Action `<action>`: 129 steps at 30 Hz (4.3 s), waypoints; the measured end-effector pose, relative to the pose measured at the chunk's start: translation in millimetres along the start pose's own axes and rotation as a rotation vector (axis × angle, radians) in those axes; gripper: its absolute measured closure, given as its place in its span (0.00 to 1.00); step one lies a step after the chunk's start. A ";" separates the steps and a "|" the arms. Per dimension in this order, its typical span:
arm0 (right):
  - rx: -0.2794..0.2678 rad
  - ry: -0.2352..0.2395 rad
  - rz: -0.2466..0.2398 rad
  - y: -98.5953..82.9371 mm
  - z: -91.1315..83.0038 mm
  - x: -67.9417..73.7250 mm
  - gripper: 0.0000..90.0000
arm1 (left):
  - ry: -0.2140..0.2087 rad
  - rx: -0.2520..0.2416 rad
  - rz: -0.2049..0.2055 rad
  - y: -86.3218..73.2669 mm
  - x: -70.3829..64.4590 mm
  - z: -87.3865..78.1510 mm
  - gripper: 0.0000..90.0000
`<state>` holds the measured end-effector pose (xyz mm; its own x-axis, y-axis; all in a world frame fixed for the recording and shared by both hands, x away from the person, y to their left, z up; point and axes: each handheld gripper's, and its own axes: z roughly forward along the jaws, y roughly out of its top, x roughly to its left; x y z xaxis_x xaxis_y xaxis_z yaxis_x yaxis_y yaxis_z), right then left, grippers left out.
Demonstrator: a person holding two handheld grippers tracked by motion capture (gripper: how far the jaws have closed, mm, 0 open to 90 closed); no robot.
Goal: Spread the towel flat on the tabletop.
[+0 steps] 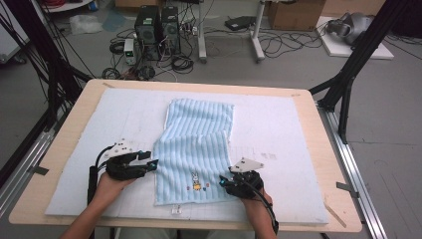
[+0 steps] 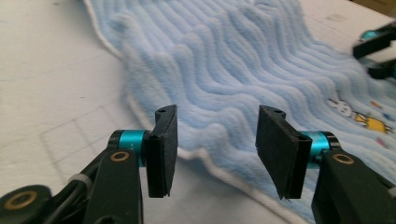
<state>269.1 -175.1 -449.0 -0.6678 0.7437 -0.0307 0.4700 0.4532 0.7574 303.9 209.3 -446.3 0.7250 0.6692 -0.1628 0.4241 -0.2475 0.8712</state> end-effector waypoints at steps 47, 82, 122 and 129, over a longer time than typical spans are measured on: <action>0.007 0.265 0.006 -8.9 -40.4 23.2 0.73 | -0.208 0.126 0.105 -10.7 -43.1 -17.6 0.76; 0.038 0.488 -0.097 21.1 -4.0 27.8 0.77 | -0.008 -0.047 -0.043 15.4 16.7 -11.2 0.64; -0.039 -0.017 0.095 52.5 39.5 -96.1 0.80 | 0.193 0.014 -0.137 69.7 86.6 97.3 0.62; -0.018 -0.097 0.178 63.3 66.7 -119.0 0.69 | 0.258 0.092 -0.110 78.7 96.1 123.1 0.63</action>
<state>416.8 -202.2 -440.9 -0.5161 0.8555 0.0431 0.5650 0.3021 0.7678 473.7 167.9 -450.4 0.5145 0.8489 -0.1207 0.5486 -0.2177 0.8073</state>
